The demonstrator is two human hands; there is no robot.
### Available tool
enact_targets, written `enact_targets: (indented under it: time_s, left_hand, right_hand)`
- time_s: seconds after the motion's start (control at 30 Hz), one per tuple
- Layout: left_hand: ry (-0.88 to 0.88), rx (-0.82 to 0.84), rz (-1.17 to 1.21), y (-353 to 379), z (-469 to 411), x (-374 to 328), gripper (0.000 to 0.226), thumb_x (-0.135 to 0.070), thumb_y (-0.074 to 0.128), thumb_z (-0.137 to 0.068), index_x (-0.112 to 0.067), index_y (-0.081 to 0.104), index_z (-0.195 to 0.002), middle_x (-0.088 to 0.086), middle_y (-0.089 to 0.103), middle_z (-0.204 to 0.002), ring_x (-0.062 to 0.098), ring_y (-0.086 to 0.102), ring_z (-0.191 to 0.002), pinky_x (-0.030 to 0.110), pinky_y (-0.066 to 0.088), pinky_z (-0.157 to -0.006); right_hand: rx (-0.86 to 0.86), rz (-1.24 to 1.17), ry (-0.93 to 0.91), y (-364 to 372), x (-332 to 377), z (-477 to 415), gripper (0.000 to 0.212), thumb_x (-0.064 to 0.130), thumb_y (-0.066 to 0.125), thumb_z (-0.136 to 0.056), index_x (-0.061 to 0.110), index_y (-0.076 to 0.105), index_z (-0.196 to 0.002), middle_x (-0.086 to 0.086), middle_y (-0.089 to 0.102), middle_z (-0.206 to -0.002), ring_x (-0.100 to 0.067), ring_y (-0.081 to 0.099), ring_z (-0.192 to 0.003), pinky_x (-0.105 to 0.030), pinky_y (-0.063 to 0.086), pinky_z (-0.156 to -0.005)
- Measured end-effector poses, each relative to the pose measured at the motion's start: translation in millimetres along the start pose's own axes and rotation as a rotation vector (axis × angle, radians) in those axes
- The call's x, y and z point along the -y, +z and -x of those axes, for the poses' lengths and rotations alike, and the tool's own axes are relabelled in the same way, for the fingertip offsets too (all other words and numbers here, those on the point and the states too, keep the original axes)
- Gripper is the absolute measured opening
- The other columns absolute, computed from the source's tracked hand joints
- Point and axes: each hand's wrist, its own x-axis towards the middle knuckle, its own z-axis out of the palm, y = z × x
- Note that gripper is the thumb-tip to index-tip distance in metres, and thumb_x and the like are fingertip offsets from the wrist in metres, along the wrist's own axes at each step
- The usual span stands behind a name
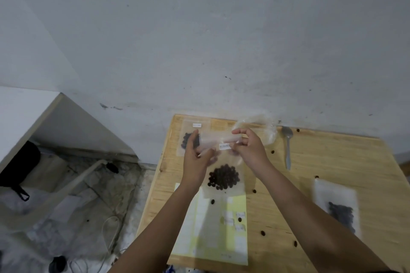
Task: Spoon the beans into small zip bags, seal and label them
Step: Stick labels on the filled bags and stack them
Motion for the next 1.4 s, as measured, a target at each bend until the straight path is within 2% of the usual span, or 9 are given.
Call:
enact_targets:
  time_s: [0.1, 0.23, 0.5, 0.7, 0.83, 0.97, 1.07, 1.27, 1.4]
  left_hand:
    - [-0.011, -0.003, -0.086, -20.4, -1.2, 8.0, 0.073, -0.003, 0.066, -0.084, -0.032, 0.03, -0.141, 0.009, 0.055, -0.129, 0.029, 0.064, -0.103, 0.032, 0.057, -0.076]
    - [-0.015, -0.043, -0.188, -41.9, -12.2, 14.4, 0.058, -0.007, 0.064, -0.085, -0.041, 0.045, -0.128, 0.014, 0.057, -0.127, 0.028, 0.061, -0.105, 0.029, 0.053, -0.07]
    - [-0.071, -0.173, -0.224, -60.2, -69.5, 13.9, 0.05, -0.006, 0.061, -0.088, -0.017, 0.043, -0.134, 0.014, 0.063, -0.113, 0.023, 0.062, -0.1, 0.029, 0.054, -0.076]
    - [-0.083, -0.172, -0.457, -61.0, -105.0, 13.6, 0.045, -0.005, 0.057, -0.089, -0.011, 0.044, -0.132, 0.006, 0.055, -0.119, 0.011, 0.054, -0.09, 0.008, 0.047, -0.062]
    - [-0.063, -0.094, -0.648, -59.6, -114.8, 14.8, 0.046, -0.009, 0.053, -0.092, -0.009, 0.04, -0.136, 0.004, 0.052, -0.123, 0.012, 0.049, -0.103, 0.015, 0.038, -0.077]
    - [-0.088, 0.034, -0.883, -66.2, -120.0, 27.6, 0.063, -0.014, 0.056, -0.092, -0.007, 0.025, -0.146, 0.008, 0.031, -0.151, 0.022, 0.03, -0.138, 0.029, 0.025, -0.112]
    - [-0.09, 0.091, -0.977, -70.8, -121.7, 32.0, 0.056, -0.016, 0.059, -0.088, -0.003, 0.035, -0.138, 0.016, 0.037, -0.145, 0.032, 0.034, -0.135, 0.042, 0.032, -0.109]
    - [0.054, 0.005, -1.043, -42.4, -114.0, 10.5, 0.052, -0.016, 0.054, -0.093, -0.008, 0.035, -0.14, 0.011, 0.022, -0.153, 0.025, 0.021, -0.141, 0.029, 0.022, -0.112]
    - [0.22, 0.109, -1.045, 13.5, -101.5, -2.0, 0.047, -0.018, 0.053, -0.093, -0.007, 0.041, -0.137, 0.011, 0.029, -0.15, 0.023, 0.023, -0.14, 0.026, 0.02, -0.11]
  right_hand:
    - [-0.014, -0.009, 0.008, 12.8, 1.2, -11.7, 0.032, -0.005, 0.054, -0.086, 0.024, 0.056, -0.1, 0.005, 0.064, -0.093, -0.011, 0.064, -0.084, -0.038, 0.057, -0.08]
    - [-0.035, -0.052, 0.002, 35.2, 4.9, -23.2, 0.032, -0.004, 0.051, -0.087, 0.023, 0.054, -0.105, 0.003, 0.061, -0.095, -0.01, 0.061, -0.083, -0.026, 0.052, -0.065]
    - [-0.046, 0.204, 0.03, 77.2, -26.8, -43.3, 0.029, 0.011, 0.07, -0.08, 0.016, 0.05, -0.099, 0.003, 0.05, -0.096, -0.017, 0.052, -0.09, -0.018, 0.039, -0.062]
    - [-0.052, 0.279, 0.046, 85.7, -33.4, -70.4, 0.029, 0.01, 0.069, -0.081, 0.01, 0.06, -0.109, -0.004, 0.059, -0.108, -0.014, 0.055, -0.095, -0.024, 0.045, -0.078]
    - [-0.018, 0.399, -0.019, 89.6, -35.9, -77.6, 0.041, 0.006, 0.068, -0.079, 0.009, 0.059, -0.119, -0.007, 0.057, -0.122, -0.02, 0.052, -0.114, -0.025, 0.041, -0.09]
    - [0.1, 0.55, -0.098, 93.6, -45.9, -78.7, 0.051, 0.008, 0.07, -0.074, 0.015, 0.056, -0.122, -0.003, 0.056, -0.124, -0.02, 0.048, -0.119, -0.018, 0.035, -0.092]
    - [0.117, 0.579, -0.115, 91.4, -46.1, -77.2, 0.053, 0.011, 0.07, -0.075, 0.017, 0.054, -0.125, -0.001, 0.054, -0.126, -0.017, 0.046, -0.12, -0.013, 0.031, -0.09]
    - [-0.031, 0.522, -0.13, 58.4, -28.9, -65.8, 0.047, 0.014, 0.066, -0.082, 0.013, 0.052, -0.128, -0.003, 0.05, -0.131, -0.017, 0.046, -0.122, -0.015, 0.03, -0.095]
    - [-0.178, 0.487, -0.177, 7.1, -18.2, -49.9, 0.037, 0.009, 0.061, -0.085, 0.012, 0.057, -0.121, -0.002, 0.054, -0.123, -0.017, 0.051, -0.115, -0.013, 0.032, -0.088]
